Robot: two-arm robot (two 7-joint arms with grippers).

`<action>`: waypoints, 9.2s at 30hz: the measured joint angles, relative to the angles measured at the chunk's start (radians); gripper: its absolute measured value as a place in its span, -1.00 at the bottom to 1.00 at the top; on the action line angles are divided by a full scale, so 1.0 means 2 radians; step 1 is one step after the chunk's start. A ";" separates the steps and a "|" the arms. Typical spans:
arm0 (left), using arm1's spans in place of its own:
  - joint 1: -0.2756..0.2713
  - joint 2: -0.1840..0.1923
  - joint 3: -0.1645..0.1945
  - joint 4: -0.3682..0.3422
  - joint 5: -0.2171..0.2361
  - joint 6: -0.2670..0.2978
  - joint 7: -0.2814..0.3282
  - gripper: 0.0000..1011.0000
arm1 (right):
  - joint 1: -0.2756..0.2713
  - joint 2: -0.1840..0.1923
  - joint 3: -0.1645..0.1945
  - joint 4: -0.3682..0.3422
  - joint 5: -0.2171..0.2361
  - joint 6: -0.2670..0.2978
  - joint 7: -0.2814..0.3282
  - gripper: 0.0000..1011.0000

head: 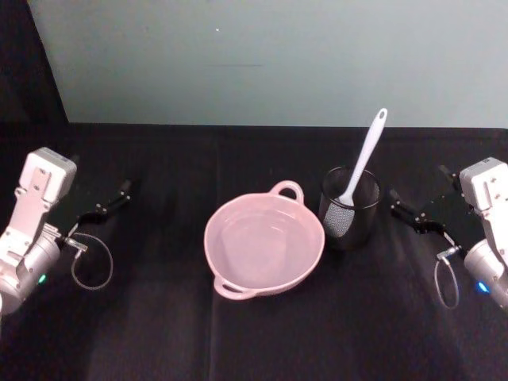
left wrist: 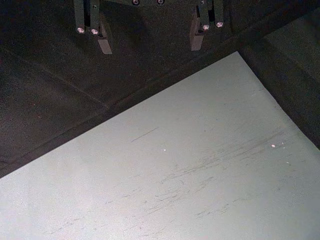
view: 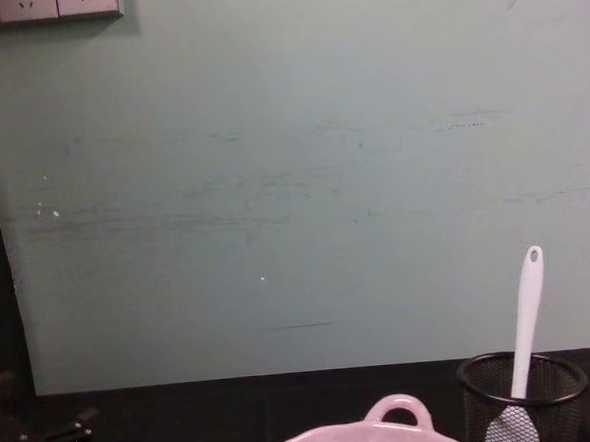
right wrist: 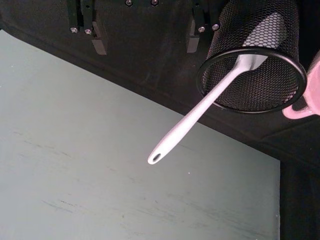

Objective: Use the one hand to pick up the spoon and stir the clear water in the bowl.

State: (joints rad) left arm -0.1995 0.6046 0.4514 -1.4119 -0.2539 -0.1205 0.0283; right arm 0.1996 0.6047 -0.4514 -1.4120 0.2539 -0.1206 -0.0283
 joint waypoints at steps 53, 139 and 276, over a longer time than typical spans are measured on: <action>0.000 0.000 0.000 0.000 0.000 0.000 0.000 1.00 | 0.033 -0.024 0.093 -0.020 0.280 0.149 0.197 0.98; 0.000 0.000 0.000 0.000 0.000 0.000 0.000 1.00 | 0.128 -0.030 0.039 -0.008 0.226 0.100 0.246 -0.76; 0.000 0.000 0.000 0.000 0.000 0.000 0.000 1.00 | 0.040 -0.146 -0.008 0.035 0.138 -0.098 0.377 -0.76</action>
State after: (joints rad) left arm -0.1996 0.6047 0.4514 -1.4120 -0.2539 -0.1205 0.0283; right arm 0.2798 0.3134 -0.4677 -1.3412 0.5297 -0.3167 0.7259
